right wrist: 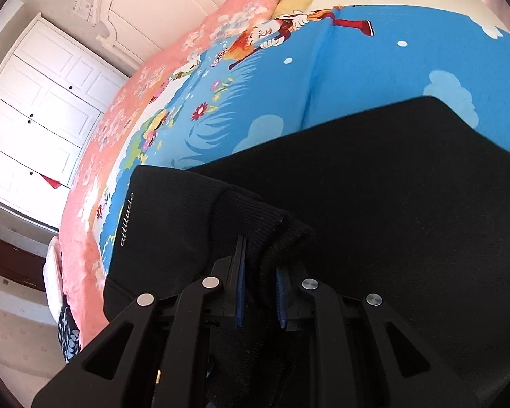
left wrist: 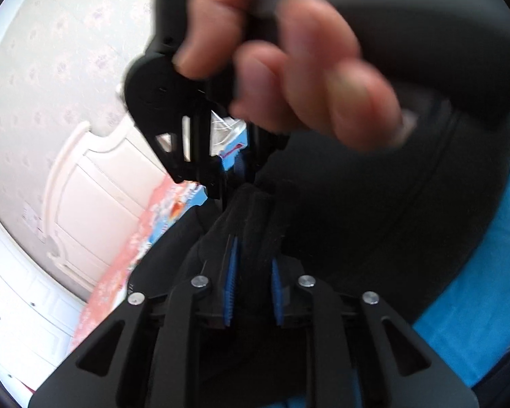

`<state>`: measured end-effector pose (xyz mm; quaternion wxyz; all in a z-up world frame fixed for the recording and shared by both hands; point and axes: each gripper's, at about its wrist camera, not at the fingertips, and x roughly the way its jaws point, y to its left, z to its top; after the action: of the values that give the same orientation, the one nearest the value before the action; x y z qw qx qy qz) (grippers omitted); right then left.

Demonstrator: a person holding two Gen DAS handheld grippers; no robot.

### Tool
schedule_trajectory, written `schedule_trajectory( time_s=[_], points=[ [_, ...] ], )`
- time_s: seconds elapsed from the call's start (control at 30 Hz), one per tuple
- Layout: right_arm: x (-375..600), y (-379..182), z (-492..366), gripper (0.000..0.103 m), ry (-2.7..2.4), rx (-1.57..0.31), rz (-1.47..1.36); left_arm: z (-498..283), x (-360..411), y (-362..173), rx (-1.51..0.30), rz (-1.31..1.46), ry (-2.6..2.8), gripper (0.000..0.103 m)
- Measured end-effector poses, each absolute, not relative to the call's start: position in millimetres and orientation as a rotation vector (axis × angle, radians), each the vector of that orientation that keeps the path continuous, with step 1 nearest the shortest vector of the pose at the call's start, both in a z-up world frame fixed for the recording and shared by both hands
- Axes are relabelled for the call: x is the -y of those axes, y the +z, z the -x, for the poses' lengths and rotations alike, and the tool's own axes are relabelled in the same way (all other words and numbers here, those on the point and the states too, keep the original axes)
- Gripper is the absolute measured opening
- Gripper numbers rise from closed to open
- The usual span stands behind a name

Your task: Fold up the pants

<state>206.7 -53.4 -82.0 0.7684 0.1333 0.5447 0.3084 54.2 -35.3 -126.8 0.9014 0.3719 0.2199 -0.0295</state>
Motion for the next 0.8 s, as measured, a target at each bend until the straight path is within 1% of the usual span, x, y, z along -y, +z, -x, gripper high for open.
schedule_trajectory(
  time_s=[0.03, 0.07, 0.2, 0.3, 0.33, 0.37, 0.43, 0.47, 0.5, 0.57, 0.63, 0.73, 0.77, 0.8],
  points=[
    [54, -83, -206, 0.018, 0.671, -1.18, -0.291, -52, 31, -122, -0.464, -0.7, -0.098, 0.03],
    [55, -83, -207, 0.018, 0.67, -1.182, -0.292, -50, 27, -117, -0.47, -0.64, -0.129, 0.036],
    [54, -82, -206, 0.018, 0.654, -1.167, -0.248, -29, 2, -91, -0.464, -0.415, -0.207, 0.036],
    [59, -84, -203, 0.019, 0.652, -1.159, -0.265, -5, -30, -67, -0.434, -0.245, -0.2, 0.036],
    [60, -84, -202, 0.019, 0.653, -1.156, -0.275, 0, -54, -58, -0.432, -0.153, -0.167, 0.036],
    [62, -83, -200, 0.019, 0.651, -1.148, -0.279, 3, -77, -52, -0.435, -0.064, -0.125, 0.035],
    [65, -78, -193, 0.019, 0.646, -1.128, -0.275, 6, -120, -49, -0.459, 0.094, -0.041, 0.024],
    [68, -74, -188, 0.019, 0.638, -1.112, -0.274, 4, -146, -49, -0.471, 0.166, -0.003, 0.015],
    [71, -69, -184, 0.019, 0.63, -1.099, -0.269, -2, -172, -52, -0.488, 0.228, 0.029, 0.011],
    [71, -55, -176, 0.019, 0.6, -1.052, -0.221, -6, -205, -59, -0.514, 0.309, 0.063, 0.007],
    [67, -30, -163, 0.019, 0.558, -0.955, -0.132, -3, -233, -70, -0.531, 0.403, 0.103, 0.007],
    [53, -1, -143, 0.02, 0.553, -0.816, -0.047, -1, -248, -89, -0.58, 0.481, 0.085, 0.007],
    [46, 6, -136, 0.03, 0.539, -0.77, -0.019, -4, -248, -93, -0.601, 0.501, 0.056, 0.004],
    [42, 9, -133, 0.064, 0.532, -0.749, 0.0, -10, -247, -98, -0.616, 0.493, 0.049, 0.004]
  ],
)
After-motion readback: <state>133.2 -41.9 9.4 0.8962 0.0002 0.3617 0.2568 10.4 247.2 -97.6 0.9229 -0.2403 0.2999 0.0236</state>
